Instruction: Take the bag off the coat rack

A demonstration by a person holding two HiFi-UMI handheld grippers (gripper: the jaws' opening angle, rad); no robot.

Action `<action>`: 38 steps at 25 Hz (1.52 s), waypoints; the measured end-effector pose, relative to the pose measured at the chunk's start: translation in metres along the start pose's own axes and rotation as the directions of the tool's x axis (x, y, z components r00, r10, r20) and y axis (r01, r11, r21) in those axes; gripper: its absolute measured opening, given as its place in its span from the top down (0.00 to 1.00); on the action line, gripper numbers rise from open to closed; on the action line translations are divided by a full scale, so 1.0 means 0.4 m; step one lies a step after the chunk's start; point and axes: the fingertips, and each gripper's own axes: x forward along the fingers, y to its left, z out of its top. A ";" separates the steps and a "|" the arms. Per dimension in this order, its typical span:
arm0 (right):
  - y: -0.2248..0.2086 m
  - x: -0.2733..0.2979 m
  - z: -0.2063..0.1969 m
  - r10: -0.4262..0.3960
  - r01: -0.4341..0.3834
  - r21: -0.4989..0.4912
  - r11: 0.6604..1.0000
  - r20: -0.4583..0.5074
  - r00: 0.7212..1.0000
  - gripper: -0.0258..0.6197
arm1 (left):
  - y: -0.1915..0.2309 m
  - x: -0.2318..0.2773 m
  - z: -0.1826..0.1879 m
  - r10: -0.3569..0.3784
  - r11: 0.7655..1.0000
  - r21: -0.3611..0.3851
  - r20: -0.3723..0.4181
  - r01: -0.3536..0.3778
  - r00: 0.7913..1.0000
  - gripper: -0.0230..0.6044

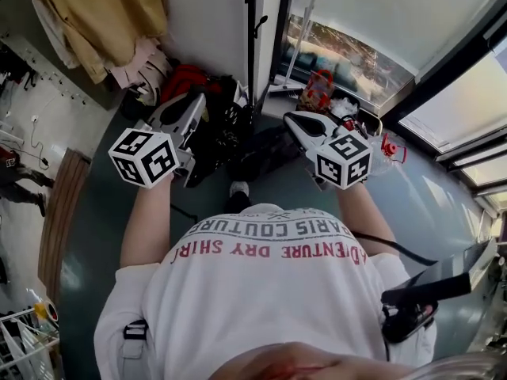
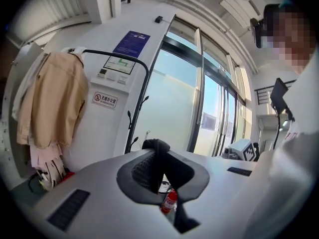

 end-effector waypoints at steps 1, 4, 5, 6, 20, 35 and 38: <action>0.037 -0.042 -0.011 0.009 -0.009 -0.007 1.000 0.002 1.000 0.96 | -0.041 -0.036 -0.007 0.008 1.000 -0.012 0.008 -0.008 1.000 0.95; 0.134 -0.156 -0.031 0.041 -0.040 -0.017 0.999 0.023 0.999 0.96 | -0.161 -0.136 -0.042 0.025 0.999 -0.030 0.010 -0.025 1.000 0.95; 0.160 -0.188 -0.041 0.048 -0.048 -0.014 0.999 0.027 0.998 0.96 | -0.196 -0.170 -0.058 0.028 0.999 -0.041 0.011 -0.028 1.000 0.95; 0.186 -0.214 -0.051 0.053 -0.053 -0.009 0.999 0.029 0.998 0.96 | -0.227 -0.203 -0.072 0.031 0.998 -0.051 0.012 -0.030 0.999 0.95; 0.633 -0.428 -0.165 0.081 -0.081 0.005 0.997 0.041 0.996 0.96 | -0.593 -0.610 -0.294 -0.133 0.988 -0.095 -0.077 0.126 0.988 0.95; 1.173 -0.680 -0.320 0.027 -0.029 0.047 0.998 0.034 0.999 0.96 | -0.801 -1.056 -0.343 -0.174 0.985 -0.021 -0.075 0.173 0.982 0.95; 1.237 -0.708 -0.301 0.024 -0.025 0.019 1.000 0.049 0.998 0.96 | -0.821 -1.120 -0.331 -0.175 0.985 -0.008 -0.067 0.175 0.982 0.95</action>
